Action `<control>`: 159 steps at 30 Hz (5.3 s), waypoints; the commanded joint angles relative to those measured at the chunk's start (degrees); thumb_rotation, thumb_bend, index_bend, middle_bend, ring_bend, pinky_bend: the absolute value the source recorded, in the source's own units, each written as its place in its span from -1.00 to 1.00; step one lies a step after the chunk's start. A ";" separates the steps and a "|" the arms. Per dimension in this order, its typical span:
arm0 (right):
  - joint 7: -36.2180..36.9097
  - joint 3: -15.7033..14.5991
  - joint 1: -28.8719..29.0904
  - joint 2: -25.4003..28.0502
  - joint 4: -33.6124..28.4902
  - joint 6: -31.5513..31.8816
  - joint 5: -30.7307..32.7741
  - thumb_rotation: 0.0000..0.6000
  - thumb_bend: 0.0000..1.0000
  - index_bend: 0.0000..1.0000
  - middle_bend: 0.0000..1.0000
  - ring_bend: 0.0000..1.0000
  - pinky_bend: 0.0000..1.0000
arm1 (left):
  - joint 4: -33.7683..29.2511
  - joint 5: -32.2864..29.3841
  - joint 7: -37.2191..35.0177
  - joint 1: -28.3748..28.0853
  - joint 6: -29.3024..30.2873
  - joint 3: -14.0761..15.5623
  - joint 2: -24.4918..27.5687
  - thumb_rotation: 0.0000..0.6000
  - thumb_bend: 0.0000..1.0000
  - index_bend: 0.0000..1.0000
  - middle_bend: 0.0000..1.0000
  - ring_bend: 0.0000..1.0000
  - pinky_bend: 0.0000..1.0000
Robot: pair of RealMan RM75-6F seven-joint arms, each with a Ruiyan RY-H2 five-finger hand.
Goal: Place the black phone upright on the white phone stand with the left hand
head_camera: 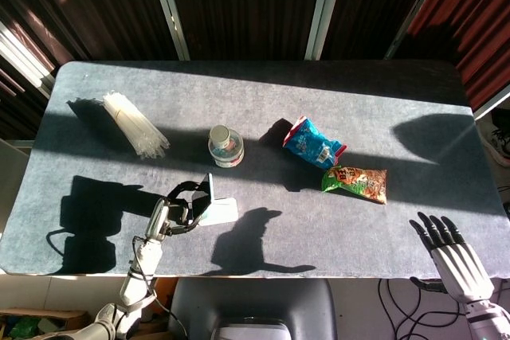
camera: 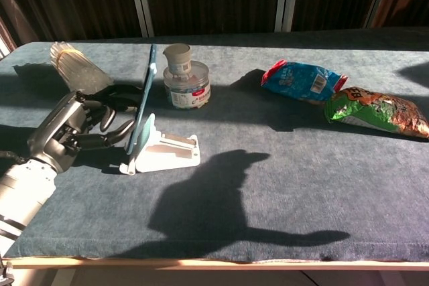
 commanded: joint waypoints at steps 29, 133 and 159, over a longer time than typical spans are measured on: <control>0.82 -0.06 -0.32 0.34 0.28 0.59 -0.26 1.00 -0.78 -1.00 -1.00 -1.00 -1.00 | 5.81 -1.52 -3.38 -0.03 -2.13 1.09 -4.71 1.00 0.07 0.71 0.98 0.23 -0.66; 1.76 -0.13 -0.40 0.79 0.43 0.76 -0.66 1.00 -0.78 -1.00 -1.00 -1.00 -1.00 | -33.35 -1.34 31.67 -12.13 -13.52 -0.78 21.36 0.40 -0.41 -0.75 -0.57 -1.00 -1.00; 1.48 -0.03 -0.50 0.64 0.48 0.80 -0.48 1.00 -0.78 -1.00 -1.00 -1.00 -1.00 | -29.92 1.75 30.74 -9.43 -6.49 0.60 19.22 0.43 -0.36 -0.64 -0.48 -0.99 -1.00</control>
